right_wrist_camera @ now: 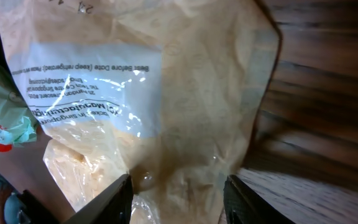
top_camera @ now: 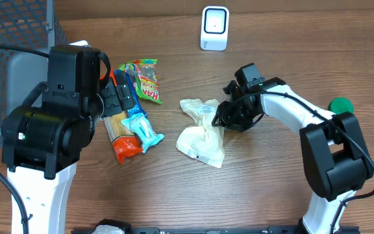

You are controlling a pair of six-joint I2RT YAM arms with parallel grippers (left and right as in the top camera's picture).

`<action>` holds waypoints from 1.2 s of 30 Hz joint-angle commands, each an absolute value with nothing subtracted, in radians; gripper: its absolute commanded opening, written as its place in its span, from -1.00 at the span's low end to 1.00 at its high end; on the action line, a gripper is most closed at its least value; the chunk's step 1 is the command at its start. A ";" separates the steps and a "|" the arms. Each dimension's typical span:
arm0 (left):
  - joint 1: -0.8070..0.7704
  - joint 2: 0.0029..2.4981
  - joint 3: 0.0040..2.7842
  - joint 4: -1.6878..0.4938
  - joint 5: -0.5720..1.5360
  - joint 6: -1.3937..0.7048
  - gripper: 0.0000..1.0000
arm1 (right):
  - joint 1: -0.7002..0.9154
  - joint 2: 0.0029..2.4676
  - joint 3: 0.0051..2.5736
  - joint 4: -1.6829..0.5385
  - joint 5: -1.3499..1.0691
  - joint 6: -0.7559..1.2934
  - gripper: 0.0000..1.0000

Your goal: Scan the item barcode

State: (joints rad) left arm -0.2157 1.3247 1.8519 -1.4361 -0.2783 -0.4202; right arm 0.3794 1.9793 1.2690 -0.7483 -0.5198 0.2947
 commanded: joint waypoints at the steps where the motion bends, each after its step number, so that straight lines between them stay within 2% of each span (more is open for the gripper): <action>1: -0.216 1.328 1.852 -1.436 -0.295 -0.430 1.00 | 0.406 2.002 1.262 -0.741 -0.448 0.359 -0.03; 3: -0.216 1.328 1.852 -1.436 -0.295 -0.430 1.00 | 0.416 2.026 1.262 -0.739 -0.427 0.374 -0.07; 5: -0.216 1.328 1.852 -1.436 -0.295 -0.430 0.99 | 0.420 2.040 1.262 -0.738 -0.427 0.374 -0.35; 11: -0.216 1.328 1.852 -1.436 -0.295 -0.430 1.00 | 0.417 2.042 1.262 -0.738 -0.423 0.374 -0.92; 17: -0.216 1.328 1.852 -1.436 -0.295 -0.430 0.99 | 0.412 2.009 1.298 -0.789 -0.337 0.366 -0.92; 26: -0.216 1.328 1.852 -1.436 -0.295 -0.430 0.99 | 0.469 1.821 1.331 -0.889 -0.001 0.367 -0.92; 36: -0.216 1.328 1.852 -1.436 -0.295 -0.430 0.99 | 0.615 1.725 1.331 -0.970 0.410 0.367 -0.93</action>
State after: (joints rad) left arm -0.2157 1.3247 1.8519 -1.4361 -0.2783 -0.4202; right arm 0.5819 1.7615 1.3151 -0.9680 0.2298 0.3656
